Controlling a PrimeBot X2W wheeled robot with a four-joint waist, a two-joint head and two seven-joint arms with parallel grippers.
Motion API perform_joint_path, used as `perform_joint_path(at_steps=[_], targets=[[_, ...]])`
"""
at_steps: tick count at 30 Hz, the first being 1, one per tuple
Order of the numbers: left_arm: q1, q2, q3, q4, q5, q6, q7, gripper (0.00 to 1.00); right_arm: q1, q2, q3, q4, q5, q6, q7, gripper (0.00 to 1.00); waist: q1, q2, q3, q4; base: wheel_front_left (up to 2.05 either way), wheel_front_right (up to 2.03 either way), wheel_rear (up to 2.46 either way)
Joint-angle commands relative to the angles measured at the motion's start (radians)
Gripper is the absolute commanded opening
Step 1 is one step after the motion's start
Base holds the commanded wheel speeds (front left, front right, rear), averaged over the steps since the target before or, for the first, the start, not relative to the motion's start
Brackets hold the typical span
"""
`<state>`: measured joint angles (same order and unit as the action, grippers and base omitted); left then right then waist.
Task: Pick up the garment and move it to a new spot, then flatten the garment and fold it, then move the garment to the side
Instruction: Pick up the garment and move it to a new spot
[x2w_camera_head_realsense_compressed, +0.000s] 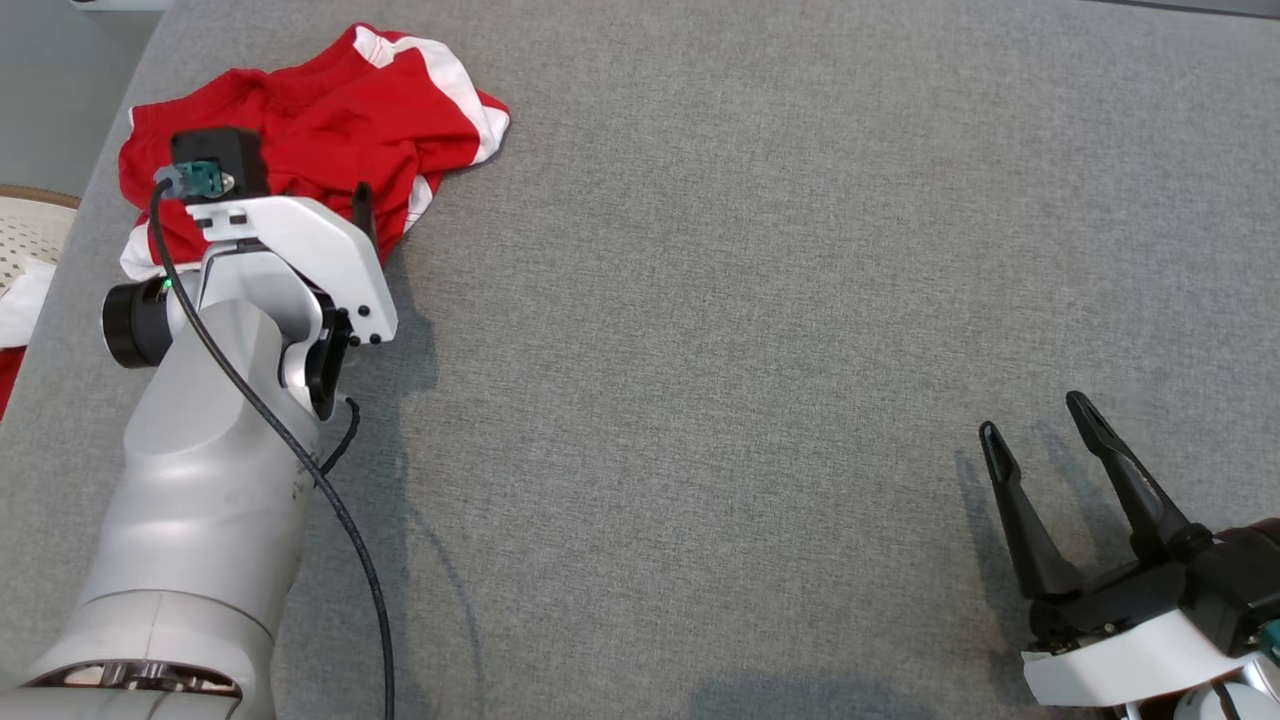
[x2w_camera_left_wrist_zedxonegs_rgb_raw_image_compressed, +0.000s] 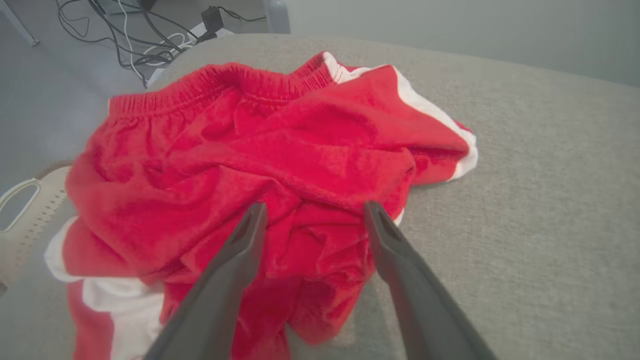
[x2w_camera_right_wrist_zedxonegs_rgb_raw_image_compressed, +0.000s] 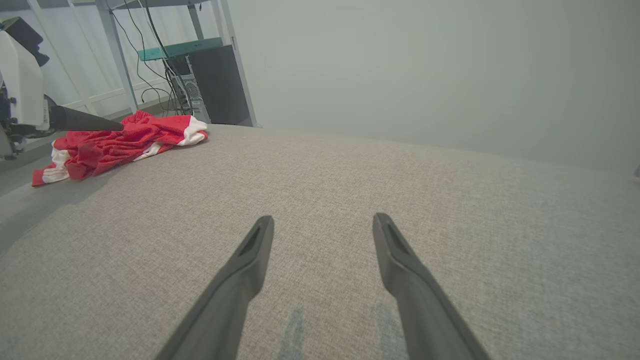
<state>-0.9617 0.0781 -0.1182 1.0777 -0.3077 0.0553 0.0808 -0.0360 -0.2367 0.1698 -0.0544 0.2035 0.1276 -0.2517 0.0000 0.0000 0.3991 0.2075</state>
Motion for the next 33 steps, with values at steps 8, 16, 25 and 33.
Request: perform_joint_path(at_steps=[8,16,25,33], targets=[[-0.063,0.057,0.002,0.078,0.009,-0.009,-0.091,1.00,-0.035,-0.020,0.036,-0.024,0.015,0.003,-0.010,1.00,0.0000,0.0000,0.016,-0.016,0.00,0.00,0.00],[-0.074,0.057,0.005,0.127,-0.010,-0.032,-0.157,0.00,-0.048,-0.019,0.041,-0.023,0.024,0.003,-0.010,1.00,0.0000,0.0000,0.024,-0.034,0.00,0.00,0.00],[-0.057,0.061,0.003,0.135,-0.022,-0.064,-0.299,0.00,-0.050,0.000,0.025,-0.028,0.021,0.003,-0.010,1.00,0.0000,0.0000,-0.016,-0.047,0.00,0.00,0.00],[-0.015,0.059,-0.011,0.061,-0.012,-0.085,-0.340,0.00,-0.035,0.019,0.024,-0.018,0.033,0.003,-0.010,1.00,0.0000,0.0000,-0.101,-0.065,0.00,0.00,0.00]])
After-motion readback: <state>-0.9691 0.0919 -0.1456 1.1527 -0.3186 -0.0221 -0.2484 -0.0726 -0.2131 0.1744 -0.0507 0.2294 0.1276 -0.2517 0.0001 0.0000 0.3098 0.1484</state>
